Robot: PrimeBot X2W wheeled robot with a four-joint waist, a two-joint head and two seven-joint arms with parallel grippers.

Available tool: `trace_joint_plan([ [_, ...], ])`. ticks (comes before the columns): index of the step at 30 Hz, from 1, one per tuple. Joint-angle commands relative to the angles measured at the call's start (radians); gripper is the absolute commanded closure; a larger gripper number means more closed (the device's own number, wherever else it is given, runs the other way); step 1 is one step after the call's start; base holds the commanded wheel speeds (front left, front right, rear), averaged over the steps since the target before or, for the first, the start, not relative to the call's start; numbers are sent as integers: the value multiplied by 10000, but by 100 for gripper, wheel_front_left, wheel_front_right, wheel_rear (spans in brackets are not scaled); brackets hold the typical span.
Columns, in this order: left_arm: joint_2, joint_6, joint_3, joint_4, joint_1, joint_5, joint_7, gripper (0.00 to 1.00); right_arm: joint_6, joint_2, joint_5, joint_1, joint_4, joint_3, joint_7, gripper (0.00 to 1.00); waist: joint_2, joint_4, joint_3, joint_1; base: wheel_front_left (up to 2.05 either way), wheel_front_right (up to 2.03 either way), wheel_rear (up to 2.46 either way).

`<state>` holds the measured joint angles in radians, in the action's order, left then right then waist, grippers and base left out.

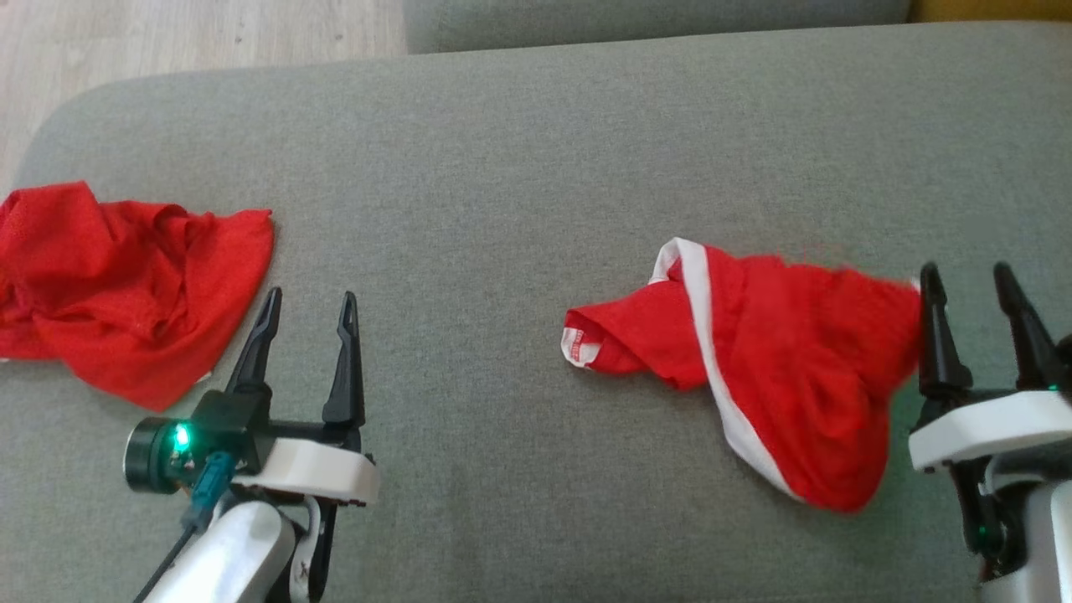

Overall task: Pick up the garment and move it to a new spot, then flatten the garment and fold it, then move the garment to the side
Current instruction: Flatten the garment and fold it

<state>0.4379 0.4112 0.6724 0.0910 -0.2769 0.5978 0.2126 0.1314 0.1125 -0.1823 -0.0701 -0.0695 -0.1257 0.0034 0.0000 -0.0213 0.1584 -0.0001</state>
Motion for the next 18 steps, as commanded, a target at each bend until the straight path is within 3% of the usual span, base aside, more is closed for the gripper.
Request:
trace_joint_plan([
  [1, 335, 40, -498, -266, -169, 78, 82, 0, -7, 211, 53, -25, 612, 290, 74, 0, 0, 7, -45, 1, 0, 0, 0],
  [12, 371, 164, -488, -360, 41, 123, 121, 0, -7, -16, 123, 711, 2916, 1543, 386, 0, 0, 68, -425, 1, 0, 0, 0],
  [18, 431, 240, -481, -445, 132, 145, 83, 0, -7, -145, 111, 959, 3179, 1593, 561, 0, 0, 66, -457, 1, 0, 0, 0],
])
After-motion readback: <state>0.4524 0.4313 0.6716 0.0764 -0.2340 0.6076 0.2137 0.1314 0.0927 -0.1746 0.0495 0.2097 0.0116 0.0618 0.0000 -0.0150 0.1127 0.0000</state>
